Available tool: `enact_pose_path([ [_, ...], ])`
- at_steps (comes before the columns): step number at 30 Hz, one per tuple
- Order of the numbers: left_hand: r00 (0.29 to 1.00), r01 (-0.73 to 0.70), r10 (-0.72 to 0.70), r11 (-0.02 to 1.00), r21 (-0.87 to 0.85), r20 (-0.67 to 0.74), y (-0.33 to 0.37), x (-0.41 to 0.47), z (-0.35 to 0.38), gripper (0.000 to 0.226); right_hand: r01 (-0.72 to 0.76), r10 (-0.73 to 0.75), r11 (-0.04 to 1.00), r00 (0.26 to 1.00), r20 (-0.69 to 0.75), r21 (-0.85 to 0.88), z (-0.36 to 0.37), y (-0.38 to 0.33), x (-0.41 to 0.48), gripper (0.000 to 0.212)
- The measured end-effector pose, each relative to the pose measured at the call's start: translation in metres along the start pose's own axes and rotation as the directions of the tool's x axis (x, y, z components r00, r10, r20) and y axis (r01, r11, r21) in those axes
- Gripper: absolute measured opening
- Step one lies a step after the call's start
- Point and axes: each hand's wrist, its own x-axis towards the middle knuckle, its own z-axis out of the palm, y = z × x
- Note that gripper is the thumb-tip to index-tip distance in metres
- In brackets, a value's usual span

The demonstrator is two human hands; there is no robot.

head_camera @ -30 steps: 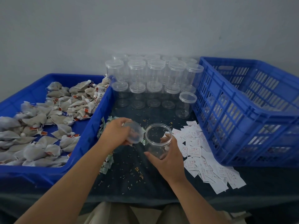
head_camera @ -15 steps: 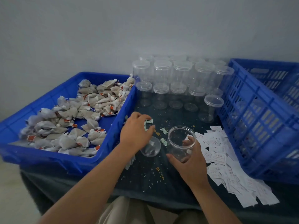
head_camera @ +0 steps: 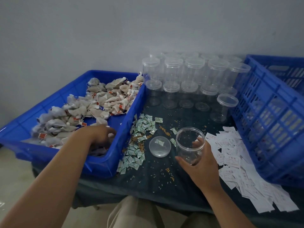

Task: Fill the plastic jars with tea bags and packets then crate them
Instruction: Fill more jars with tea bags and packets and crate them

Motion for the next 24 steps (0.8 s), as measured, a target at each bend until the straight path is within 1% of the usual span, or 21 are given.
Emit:
enact_pose_path([
  [2, 1.0, -0.013, 0.013, 0.999, 0.031, -0.008, 0.005, 0.002, 0.002, 0.048, 0.004, -0.003, 1.0, 1.0, 0.011, -0.003, 0.0, 0.0, -0.001, 0.098],
  [7, 0.999, -0.038, 0.038, 0.999, 0.001, -0.02, 0.008, 0.01, 0.005, 0.035, 0.003, -0.003, 1.0, 1.0, 0.006, 0.007, 0.0, -0.001, -0.001, 0.1],
  [9, 0.995, -0.051, 0.038, 0.989, -0.137, -0.095, 0.002, 0.012, 0.005, 0.021, 0.002, -0.002, 1.0, 1.0, -0.003, 0.016, 0.0, 0.0, -0.001, 0.104],
  [10, 0.985, -0.066, 0.021, 0.964, -0.257, -0.172, -0.002, 0.013, 0.005, 0.013, -0.001, 0.001, 1.0, 1.0, -0.007, 0.014, 0.0, 0.001, -0.001, 0.106],
  [11, 0.965, -0.1, -0.011, 0.908, -0.406, -0.263, -0.005, 0.013, 0.004, 0.011, -0.003, 0.003, 1.0, 1.0, -0.014, 0.011, 0.0, 0.003, -0.001, 0.106],
  [12, 0.937, -0.157, -0.057, 0.812, -0.562, -0.346, -0.008, 0.012, 0.002, 0.013, -0.001, 0.001, 1.0, 1.0, -0.019, 0.011, 0.0, 0.004, -0.001, 0.105],
  [13, 0.909, -0.226, -0.105, 0.687, -0.69, -0.403, -0.008, 0.009, 0.0, 0.015, 0.003, -0.003, 1.0, 1.0, -0.022, 0.014, 0.0, 0.004, -0.001, 0.103],
  [14, 0.886, -0.294, -0.14, 0.566, -0.77, -0.442, -0.007, 0.005, -0.004, 0.016, 0.004, -0.003, 1.0, 1.0, -0.023, 0.019, 0.0, 0.003, -0.001, 0.101],
  [15, 0.868, -0.346, -0.163, 0.478, -0.808, -0.468, -0.005, 0.001, -0.008, 0.018, 0.001, -0.001, 1.0, 1.0, -0.021, 0.024, -0.001, 0.001, 0.0, 0.097],
  [16, 0.854, -0.382, -0.179, 0.423, -0.822, -0.489, -0.001, -0.004, -0.013, 0.02, 0.001, -0.001, 1.0, 1.0, -0.018, 0.025, -0.001, -0.001, 0.0, 0.092],
  [17, 0.839, -0.405, -0.192, 0.403, -0.821, -0.508, 0.004, -0.01, -0.019, 0.02, 0.007, -0.006, 1.0, 1.0, -0.015, 0.023, -0.001, -0.003, 0.001, 0.088],
  [18, 0.822, -0.424, -0.202, 0.406, -0.809, -0.532, 0.01, -0.016, -0.025, 0.018, 0.017, -0.017, 1.0, 1.0, -0.014, 0.017, -0.001, -0.005, 0.002, 0.086],
  [20, 0.785, -0.466, -0.221, 0.406, -0.786, -0.579, 0.023, -0.03, -0.035, 0.024, 0.045, -0.045, 0.999, 0.999, -0.006, 0.0, -0.001, -0.008, 0.002, 0.084],
  [21, 0.775, -0.494, -0.217, 0.378, -0.783, -0.594, 0.031, -0.037, -0.041, 0.025, 0.058, -0.058, 0.998, 0.998, -0.003, -0.006, -0.001, -0.008, 0.001, 0.083],
  [22, 0.773, -0.529, -0.195, 0.324, -0.784, -0.603, 0.041, -0.046, -0.046, 0.023, 0.067, -0.068, 0.998, 0.998, 0.0, -0.012, -0.001, -0.008, 0.001, 0.082],
  [23, 0.778, -0.567, -0.155, 0.245, -0.787, -0.609, 0.053, -0.054, -0.052, 0.02, 0.075, -0.075, 0.997, 0.997, 0.002, -0.019, -0.001, -0.008, 0.001, 0.082],
  [24, 0.788, -0.594, -0.102, 0.138, -0.793, -0.608, 0.066, -0.06, -0.057, 0.018, 0.083, -0.083, 0.996, 0.997, 0.007, -0.025, -0.001, -0.008, 0.001, 0.083],
])
